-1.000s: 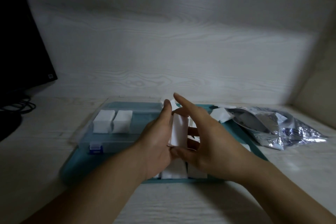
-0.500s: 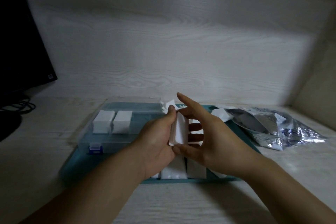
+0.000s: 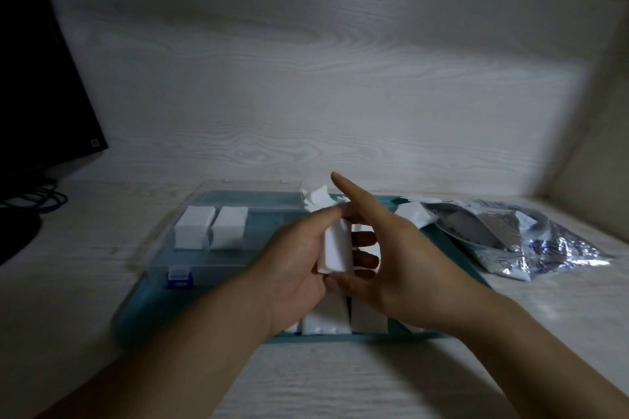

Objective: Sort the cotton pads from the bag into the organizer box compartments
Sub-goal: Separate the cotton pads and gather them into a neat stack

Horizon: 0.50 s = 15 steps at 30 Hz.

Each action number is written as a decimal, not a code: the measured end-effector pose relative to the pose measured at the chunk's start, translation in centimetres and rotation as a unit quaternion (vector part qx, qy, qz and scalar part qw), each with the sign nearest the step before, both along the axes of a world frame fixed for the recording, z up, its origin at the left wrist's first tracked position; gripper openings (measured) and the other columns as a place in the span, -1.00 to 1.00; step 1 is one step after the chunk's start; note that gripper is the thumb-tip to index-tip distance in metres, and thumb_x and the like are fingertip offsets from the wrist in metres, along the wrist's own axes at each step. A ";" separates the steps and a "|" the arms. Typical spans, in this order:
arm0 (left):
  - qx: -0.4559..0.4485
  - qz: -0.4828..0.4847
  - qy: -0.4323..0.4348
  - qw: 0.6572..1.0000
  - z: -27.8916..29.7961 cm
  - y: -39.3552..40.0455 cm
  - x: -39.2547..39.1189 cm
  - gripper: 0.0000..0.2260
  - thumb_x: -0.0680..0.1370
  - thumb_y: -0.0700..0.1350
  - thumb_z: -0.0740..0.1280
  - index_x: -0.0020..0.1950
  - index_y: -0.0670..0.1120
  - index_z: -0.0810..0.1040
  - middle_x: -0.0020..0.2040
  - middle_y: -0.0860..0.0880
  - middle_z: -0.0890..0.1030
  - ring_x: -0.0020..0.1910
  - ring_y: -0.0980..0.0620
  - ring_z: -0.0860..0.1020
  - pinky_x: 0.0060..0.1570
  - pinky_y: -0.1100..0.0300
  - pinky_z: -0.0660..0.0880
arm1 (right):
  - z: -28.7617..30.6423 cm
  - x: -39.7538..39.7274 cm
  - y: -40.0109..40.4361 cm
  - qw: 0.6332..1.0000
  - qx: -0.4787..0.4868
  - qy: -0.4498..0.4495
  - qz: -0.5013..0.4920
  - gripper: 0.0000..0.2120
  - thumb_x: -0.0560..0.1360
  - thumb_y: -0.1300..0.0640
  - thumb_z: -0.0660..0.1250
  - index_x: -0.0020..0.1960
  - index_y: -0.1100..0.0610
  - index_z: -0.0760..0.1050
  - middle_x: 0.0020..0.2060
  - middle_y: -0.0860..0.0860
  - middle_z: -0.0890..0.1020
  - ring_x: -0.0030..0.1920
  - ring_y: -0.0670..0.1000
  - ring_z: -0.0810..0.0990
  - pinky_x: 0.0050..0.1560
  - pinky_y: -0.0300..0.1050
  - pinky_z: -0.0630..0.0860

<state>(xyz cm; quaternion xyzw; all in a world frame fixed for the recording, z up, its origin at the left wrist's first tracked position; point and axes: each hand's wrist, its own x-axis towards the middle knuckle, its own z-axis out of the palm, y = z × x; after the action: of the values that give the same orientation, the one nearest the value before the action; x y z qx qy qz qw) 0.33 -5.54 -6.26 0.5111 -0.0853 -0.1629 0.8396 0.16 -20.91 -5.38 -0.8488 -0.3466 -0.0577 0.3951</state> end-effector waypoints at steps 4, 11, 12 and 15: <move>0.007 0.011 -0.014 1.000 -0.4 -0.2 -0.2 -0.77 0.60 -0.29 0.19 0.18 -0.20 0.57 -0.16 -0.19 0.66 -0.26 -0.08 0.63 -0.33 0.15 0.52 | -0.1 0.1 0.0 0.997 -0.050 -0.048 -0.022 0.05 0.37 0.07 0.56 0.55 -0.29 -0.12 0.24 -0.28 0.46 0.15 -0.18 0.53 0.13 -0.22 0.55; 0.053 0.060 -0.012 0.997 -0.8 -0.3 -0.1 -0.76 0.58 -0.32 0.24 0.20 -0.18 0.60 -0.10 -0.22 0.64 -0.17 -0.09 0.63 -0.30 0.13 0.55 | -0.8 0.0 0.6 0.993 -0.067 -0.092 -0.018 0.04 0.39 0.02 0.53 0.55 -0.26 -0.15 0.32 -0.18 0.43 0.25 -0.11 0.47 0.21 -0.06 0.51; 0.057 0.061 -0.012 0.996 -0.8 -0.4 -0.2 -0.76 0.58 -0.31 0.24 0.18 -0.16 0.61 -0.08 -0.22 0.65 -0.15 -0.10 0.63 -0.27 0.12 0.54 | -0.9 0.0 0.7 0.994 -0.062 -0.089 -0.012 0.02 0.39 0.05 0.52 0.55 -0.25 -0.13 0.31 -0.18 0.43 0.24 -0.09 0.48 0.20 -0.04 0.51; 0.059 0.062 -0.012 0.996 -0.6 -0.5 -0.4 -0.79 0.59 -0.32 0.24 0.12 -0.17 0.63 -0.10 -0.22 0.65 -0.18 -0.08 0.63 -0.30 0.14 0.56 | -1.0 0.0 0.8 0.993 -0.064 -0.102 -0.004 0.00 0.40 0.06 0.51 0.57 -0.20 -0.11 0.29 -0.15 0.44 0.22 -0.08 0.49 0.18 -0.04 0.52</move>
<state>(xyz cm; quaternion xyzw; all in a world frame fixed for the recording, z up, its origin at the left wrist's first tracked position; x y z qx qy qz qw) -0.10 -6.06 -6.91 0.5664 -0.0538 -0.1086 0.8152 0.15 -20.15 -6.34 -0.8634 -0.3846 -0.1229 0.3024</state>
